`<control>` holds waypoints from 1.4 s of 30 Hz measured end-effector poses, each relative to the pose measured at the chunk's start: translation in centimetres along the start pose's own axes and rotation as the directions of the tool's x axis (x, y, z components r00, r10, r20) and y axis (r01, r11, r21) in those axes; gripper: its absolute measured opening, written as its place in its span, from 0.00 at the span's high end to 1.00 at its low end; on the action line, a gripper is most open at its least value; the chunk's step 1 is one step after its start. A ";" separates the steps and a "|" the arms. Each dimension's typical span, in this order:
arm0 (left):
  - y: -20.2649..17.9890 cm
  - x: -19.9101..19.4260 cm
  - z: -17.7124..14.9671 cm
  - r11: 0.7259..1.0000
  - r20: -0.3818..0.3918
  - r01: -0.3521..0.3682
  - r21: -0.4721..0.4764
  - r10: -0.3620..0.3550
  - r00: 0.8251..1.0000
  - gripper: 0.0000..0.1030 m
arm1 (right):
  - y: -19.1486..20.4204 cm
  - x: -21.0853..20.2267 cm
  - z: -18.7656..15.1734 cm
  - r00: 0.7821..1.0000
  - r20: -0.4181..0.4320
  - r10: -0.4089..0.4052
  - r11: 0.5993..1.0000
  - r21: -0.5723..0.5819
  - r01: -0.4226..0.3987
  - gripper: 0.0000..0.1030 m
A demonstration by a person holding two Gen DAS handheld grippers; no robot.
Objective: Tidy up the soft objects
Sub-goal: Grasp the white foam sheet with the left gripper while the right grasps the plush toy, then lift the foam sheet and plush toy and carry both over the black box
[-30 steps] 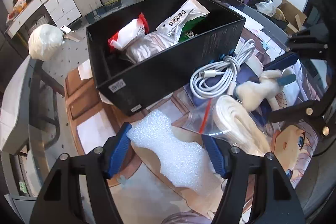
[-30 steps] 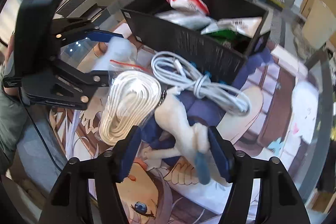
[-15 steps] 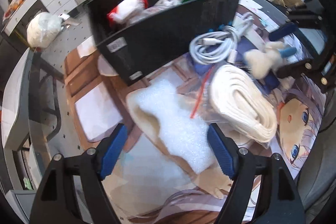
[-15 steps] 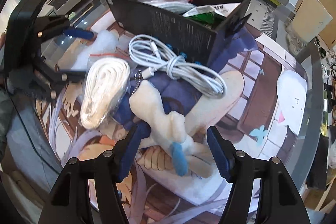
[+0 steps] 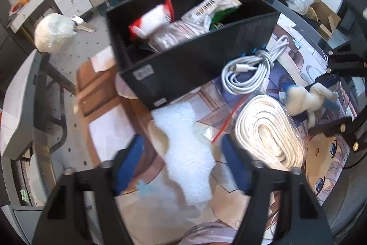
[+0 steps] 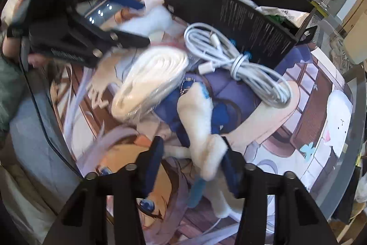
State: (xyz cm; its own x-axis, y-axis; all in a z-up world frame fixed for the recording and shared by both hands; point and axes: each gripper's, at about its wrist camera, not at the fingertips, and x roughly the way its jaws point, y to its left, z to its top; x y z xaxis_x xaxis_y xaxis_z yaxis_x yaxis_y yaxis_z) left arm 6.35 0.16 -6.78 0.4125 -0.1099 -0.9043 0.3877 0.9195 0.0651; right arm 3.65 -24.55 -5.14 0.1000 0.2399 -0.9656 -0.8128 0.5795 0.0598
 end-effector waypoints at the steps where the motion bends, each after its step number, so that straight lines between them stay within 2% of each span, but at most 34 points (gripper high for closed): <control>1: -0.2 0.4 0.1 1.000 -0.011 0.012 0.002 -0.012 1.000 0.63 | -0.4 -0.2 0.1 0.999 0.011 -0.030 1.000 0.010 0.030 0.80; 3: -0.3 0.6 0.0 0.999 -0.030 0.034 -0.004 -0.034 0.999 0.64 | -1.1 -0.6 0.2 0.998 0.031 -0.056 0.998 0.044 0.054 0.80; 5: -0.3 0.3 -0.1 0.998 -0.016 0.067 -0.016 -0.067 0.998 0.64 | -1.7 -1.0 0.0 0.997 0.049 -0.063 0.995 0.075 0.060 0.80; 8: -1.0 -0.5 -0.3 0.997 0.005 0.074 0.012 -0.074 0.997 0.61 | -2.3 -1.2 -0.3 0.997 0.045 -0.069 0.994 0.094 0.064 0.80; 11: -1.2 -0.3 -0.4 0.999 0.005 0.053 0.012 -0.053 0.999 0.36 | -3.2 -1.0 -0.2 0.996 0.041 -0.085 0.992 0.092 0.081 0.79; 13: -0.7 -0.1 -0.3 0.999 0.002 0.040 -0.010 -0.040 0.999 0.34 | -3.6 -1.3 0.3 0.995 0.038 -0.088 0.992 0.089 0.085 0.76; 15: -0.2 -0.2 -0.4 0.999 0.008 0.030 -0.032 -0.029 1.000 0.24 | -3.8 -1.6 0.0 0.996 0.035 -0.088 0.993 0.086 0.085 0.75; 16: 0.0 -0.3 -0.4 0.999 0.007 0.029 -0.040 -0.029 1.000 0.24 | -3.3 -1.0 -0.2 0.995 0.035 -0.089 0.993 0.086 0.085 0.75; 19: 0.1 0.2 -0.5 0.999 -0.008 0.011 -0.037 -0.012 1.000 0.32 | -3.3 -0.6 -0.1 0.995 0.038 -0.089 0.993 0.085 0.085 0.75; 20: -0.1 0.5 -0.6 0.999 -0.014 0.012 -0.030 -0.012 1.000 0.46 | -3.2 -0.7 -0.1 0.995 0.041 -0.091 0.993 0.081 0.087 0.75; 21: -0.3 0.7 -0.6 1.000 -0.021 0.017 -0.021 -0.017 1.000 0.65 | -3.1 -0.7 0.0 0.995 0.043 -0.093 0.993 0.078 0.090 0.77; 25: -1.0 0.5 -0.3 0.996 -0.019 0.091 -0.009 -0.091 0.996 0.65 | -2.5 -0.4 0.4 0.994 0.064 -0.094 0.993 0.073 0.089 0.79; 27: -1.4 0.2 -0.1 0.999 -0.005 0.050 0.015 -0.050 0.999 0.64 | -2.4 -0.7 0.6 0.992 0.077 -0.095 0.993 0.077 0.089 0.79; 35: -1.7 -0.8 -0.2 0.997 0.021 0.071 0.025 -0.071 0.997 0.64 | -2.4 -2.2 0.7 0.987 0.128 -0.097 0.992 0.088 0.086 0.79; 39: -1.8 -2.4 0.1 0.998 0.086 0.052 0.035 -0.055 0.995 0.64 | -2.4 -4.3 0.8 0.969 0.220 -0.111 0.990 0.104 0.090 0.79; 42: -1.8 -4.1 0.4 0.999 0.175 0.040 0.031 -0.044 0.984 0.64 | -2.3 -6.1 0.9 0.942 0.307 -0.137 0.988 0.115 0.106 0.79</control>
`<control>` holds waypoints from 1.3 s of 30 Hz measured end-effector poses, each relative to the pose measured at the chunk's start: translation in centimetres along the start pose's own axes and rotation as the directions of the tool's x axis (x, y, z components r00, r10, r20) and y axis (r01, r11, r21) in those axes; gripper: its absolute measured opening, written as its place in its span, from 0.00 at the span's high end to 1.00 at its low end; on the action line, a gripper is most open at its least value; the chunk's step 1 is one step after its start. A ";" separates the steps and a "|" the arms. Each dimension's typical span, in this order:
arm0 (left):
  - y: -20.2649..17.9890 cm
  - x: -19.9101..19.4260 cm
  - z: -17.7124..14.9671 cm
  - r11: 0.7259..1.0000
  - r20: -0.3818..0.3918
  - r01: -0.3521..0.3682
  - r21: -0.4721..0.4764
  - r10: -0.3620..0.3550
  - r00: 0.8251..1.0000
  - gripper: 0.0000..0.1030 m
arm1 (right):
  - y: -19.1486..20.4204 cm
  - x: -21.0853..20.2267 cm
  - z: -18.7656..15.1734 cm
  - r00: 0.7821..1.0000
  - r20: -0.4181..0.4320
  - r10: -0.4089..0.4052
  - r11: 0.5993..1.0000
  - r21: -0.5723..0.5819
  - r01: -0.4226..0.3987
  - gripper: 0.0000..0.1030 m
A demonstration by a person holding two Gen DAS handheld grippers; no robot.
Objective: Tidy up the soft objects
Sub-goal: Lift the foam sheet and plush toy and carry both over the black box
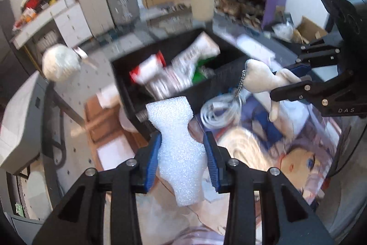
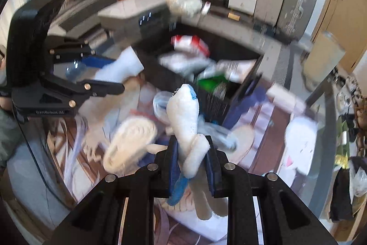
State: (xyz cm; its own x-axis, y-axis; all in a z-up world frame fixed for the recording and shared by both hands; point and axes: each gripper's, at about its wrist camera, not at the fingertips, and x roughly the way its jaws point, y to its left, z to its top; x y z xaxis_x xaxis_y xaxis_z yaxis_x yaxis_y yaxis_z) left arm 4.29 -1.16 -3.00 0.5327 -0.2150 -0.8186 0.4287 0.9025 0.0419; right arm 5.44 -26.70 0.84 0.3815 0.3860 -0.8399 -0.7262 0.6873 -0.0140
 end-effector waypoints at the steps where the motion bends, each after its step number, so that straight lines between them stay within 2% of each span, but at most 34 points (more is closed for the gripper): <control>1: 0.1 -0.5 0.1 1.000 0.028 -0.011 -0.003 0.011 1.000 0.64 | 0.0 -0.7 0.2 0.999 0.040 -0.003 1.000 0.005 0.003 0.79; 3: -0.1 -1.4 0.4 0.999 0.085 -0.053 0.007 0.052 0.995 0.64 | -0.2 -2.0 0.6 0.995 0.103 -0.006 1.000 0.013 0.005 0.79; 5: -0.4 -2.7 0.6 0.994 0.161 -0.111 0.023 0.105 0.981 0.64 | -0.1 -3.6 1.0 0.980 0.199 -0.011 1.000 0.015 0.008 0.79; 7: -0.2 -3.9 0.9 0.993 0.226 -0.116 0.008 0.111 0.968 0.64 | 0.0 -4.9 1.1 0.960 0.280 -0.019 1.000 0.020 0.013 0.79; 10: -0.1 -5.5 1.3 0.986 0.314 -0.166 0.003 0.157 0.936 0.64 | 0.1 -7.0 1.1 0.913 0.407 -0.036 0.999 0.034 0.024 0.79; 12: 0.0 -6.6 1.4 0.989 0.370 -0.150 -0.016 0.145 0.918 0.64 | 0.2 -8.2 1.0 0.879 0.474 -0.048 0.998 0.047 0.029 0.79; 15: 0.5 -8.0 1.2 0.992 0.433 -0.118 -0.038 0.123 0.893 0.64 | 0.3 -9.0 0.8 0.849 0.525 -0.061 0.997 0.066 0.031 0.79; 17: 0.6 -8.4 1.2 0.992 0.455 -0.118 -0.043 0.125 0.882 0.64 | 0.6 -9.0 1.0 0.844 0.532 -0.070 0.997 0.062 0.043 0.79; 20: 0.9 -8.5 1.3 0.992 0.464 -0.111 -0.052 0.122 0.877 0.64 | 0.8 -9.3 1.0 0.833 0.546 -0.089 0.996 0.075 0.058 0.79; 26: 1.0 -9.0 1.3 0.993 0.482 -0.106 -0.059 0.121 0.867 0.64 | 0.8 -9.2 1.3 0.831 0.551 -0.079 0.996 0.084 0.039 0.79; 35: 2.0 -9.0 4.0 0.992 0.516 -0.088 -0.093 0.123 0.848 0.63 | 0.8 -8.5 3.5 0.810 0.581 -0.080 0.996 0.083 0.038 0.79; 39: 2.6 -7.9 5.3 0.991 0.512 -0.076 -0.110 0.122 0.850 0.63 | 0.8 -7.8 5.0 0.802 0.587 -0.108 0.994 0.090 0.068 0.79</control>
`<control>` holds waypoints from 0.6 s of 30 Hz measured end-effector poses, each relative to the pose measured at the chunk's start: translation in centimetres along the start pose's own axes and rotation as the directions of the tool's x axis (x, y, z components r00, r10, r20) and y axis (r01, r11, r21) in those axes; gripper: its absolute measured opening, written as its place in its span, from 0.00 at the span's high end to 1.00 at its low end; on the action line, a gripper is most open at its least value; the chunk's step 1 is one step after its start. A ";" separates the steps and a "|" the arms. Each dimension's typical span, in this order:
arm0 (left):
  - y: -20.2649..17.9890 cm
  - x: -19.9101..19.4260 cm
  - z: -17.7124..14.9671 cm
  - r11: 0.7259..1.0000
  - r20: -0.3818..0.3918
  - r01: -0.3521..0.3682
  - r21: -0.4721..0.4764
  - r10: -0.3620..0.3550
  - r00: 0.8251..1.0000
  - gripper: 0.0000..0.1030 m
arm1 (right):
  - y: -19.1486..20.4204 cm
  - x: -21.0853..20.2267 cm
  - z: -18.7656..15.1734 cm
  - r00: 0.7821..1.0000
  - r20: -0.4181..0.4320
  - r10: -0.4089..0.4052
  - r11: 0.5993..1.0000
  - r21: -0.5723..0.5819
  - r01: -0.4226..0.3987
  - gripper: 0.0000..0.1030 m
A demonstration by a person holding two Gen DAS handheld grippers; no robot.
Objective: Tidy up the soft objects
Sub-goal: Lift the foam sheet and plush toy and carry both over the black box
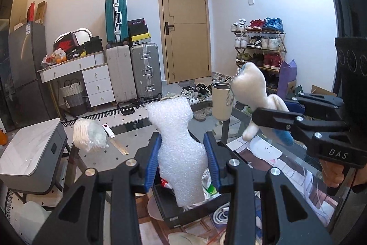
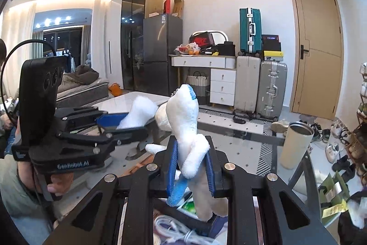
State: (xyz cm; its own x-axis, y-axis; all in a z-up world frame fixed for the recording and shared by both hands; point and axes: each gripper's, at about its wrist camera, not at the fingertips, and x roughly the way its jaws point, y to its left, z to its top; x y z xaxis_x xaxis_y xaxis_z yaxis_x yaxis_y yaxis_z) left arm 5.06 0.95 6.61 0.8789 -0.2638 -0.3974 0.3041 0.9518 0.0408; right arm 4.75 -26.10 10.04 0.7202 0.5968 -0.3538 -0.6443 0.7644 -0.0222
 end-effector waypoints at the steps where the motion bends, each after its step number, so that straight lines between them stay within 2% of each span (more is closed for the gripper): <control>1: 0.2 0.4 -0.1 1.000 -0.002 -0.002 0.002 0.002 1.000 0.63 | 0.0 0.4 0.0 1.000 0.001 -0.005 1.000 -0.002 0.005 0.79; 7: 2.0 2.4 -0.3 0.998 -0.022 0.000 -0.067 -0.002 1.000 0.63 | -0.7 2.5 0.2 1.000 -0.018 -0.018 0.999 0.037 0.018 0.79; 11: 2.3 3.3 -0.2 0.998 -0.012 -0.009 -0.060 0.009 1.000 0.63 | -0.5 2.8 0.1 1.000 -0.023 -0.012 1.000 0.029 0.013 0.79; 18: 2.1 4.6 -0.4 0.998 -0.035 -0.001 -0.060 -0.001 0.999 0.63 | -0.9 4.2 -0.1 0.995 -0.095 -0.022 0.999 0.047 0.026 0.79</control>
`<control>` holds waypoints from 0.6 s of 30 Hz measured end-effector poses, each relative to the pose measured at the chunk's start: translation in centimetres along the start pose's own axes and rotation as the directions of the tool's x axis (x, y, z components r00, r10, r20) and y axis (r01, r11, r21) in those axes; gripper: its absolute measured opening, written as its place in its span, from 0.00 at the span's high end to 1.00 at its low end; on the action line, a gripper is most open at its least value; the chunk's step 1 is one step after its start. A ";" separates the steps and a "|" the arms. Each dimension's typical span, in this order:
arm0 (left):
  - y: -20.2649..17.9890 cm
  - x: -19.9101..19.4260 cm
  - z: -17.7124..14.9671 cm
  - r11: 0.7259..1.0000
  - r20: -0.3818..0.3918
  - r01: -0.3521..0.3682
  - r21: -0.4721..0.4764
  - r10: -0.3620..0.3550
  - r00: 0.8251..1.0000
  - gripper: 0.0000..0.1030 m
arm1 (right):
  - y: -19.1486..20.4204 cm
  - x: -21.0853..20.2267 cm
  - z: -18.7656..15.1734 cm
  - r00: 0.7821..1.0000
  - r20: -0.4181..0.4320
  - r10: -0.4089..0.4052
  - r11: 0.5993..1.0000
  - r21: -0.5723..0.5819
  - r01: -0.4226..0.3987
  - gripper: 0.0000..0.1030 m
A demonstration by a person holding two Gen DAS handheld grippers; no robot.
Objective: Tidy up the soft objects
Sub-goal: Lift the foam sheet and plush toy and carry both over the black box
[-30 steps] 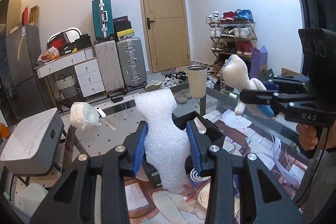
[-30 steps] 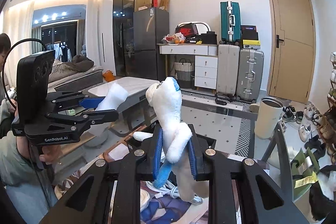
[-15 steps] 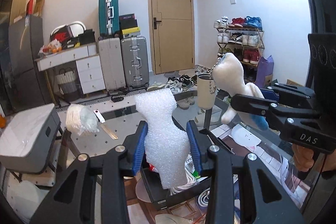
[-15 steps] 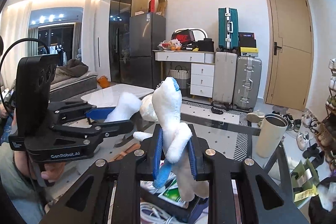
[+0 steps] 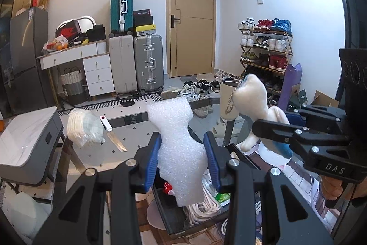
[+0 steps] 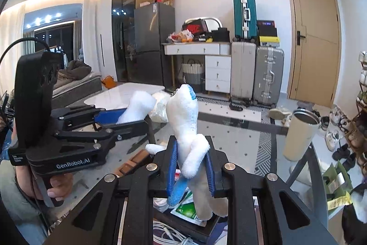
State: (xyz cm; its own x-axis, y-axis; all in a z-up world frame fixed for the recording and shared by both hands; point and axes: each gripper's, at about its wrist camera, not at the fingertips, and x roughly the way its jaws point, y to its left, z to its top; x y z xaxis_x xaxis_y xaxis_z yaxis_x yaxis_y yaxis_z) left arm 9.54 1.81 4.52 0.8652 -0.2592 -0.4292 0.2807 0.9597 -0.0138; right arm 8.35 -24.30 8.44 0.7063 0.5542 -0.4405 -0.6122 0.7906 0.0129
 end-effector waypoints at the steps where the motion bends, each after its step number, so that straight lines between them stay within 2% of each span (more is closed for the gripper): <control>1: 0.1 0.1 0.0 1.000 -0.002 0.001 -0.005 -0.001 1.000 0.63 | 0.0 0.2 -0.1 1.000 -0.011 -0.007 1.000 -0.001 0.007 0.79; 6: 0.4 0.7 0.0 0.999 -0.032 0.020 -0.035 -0.021 0.999 0.63 | -0.3 1.4 -0.4 0.998 -0.066 -0.019 1.000 0.003 0.019 0.79; 11: 0.4 2.4 -0.8 0.998 -0.113 0.034 -0.046 -0.039 0.993 0.63 | -0.7 3.0 -1.1 0.989 -0.146 -0.022 1.000 0.019 0.025 0.79; 18: 0.1 3.2 -1.3 0.998 -0.154 0.048 -0.043 -0.054 0.987 0.63 | -1.5 4.7 -2.0 0.975 -0.224 -0.014 0.999 0.034 0.022 0.79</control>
State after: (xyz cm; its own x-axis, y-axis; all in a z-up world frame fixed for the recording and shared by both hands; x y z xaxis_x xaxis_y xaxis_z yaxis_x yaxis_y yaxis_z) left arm 11.76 1.25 1.98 0.7744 -0.2905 -0.5621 0.3031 0.9501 -0.0734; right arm 11.89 -23.44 4.60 0.6174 0.4710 -0.6301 -0.5841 0.8110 0.0339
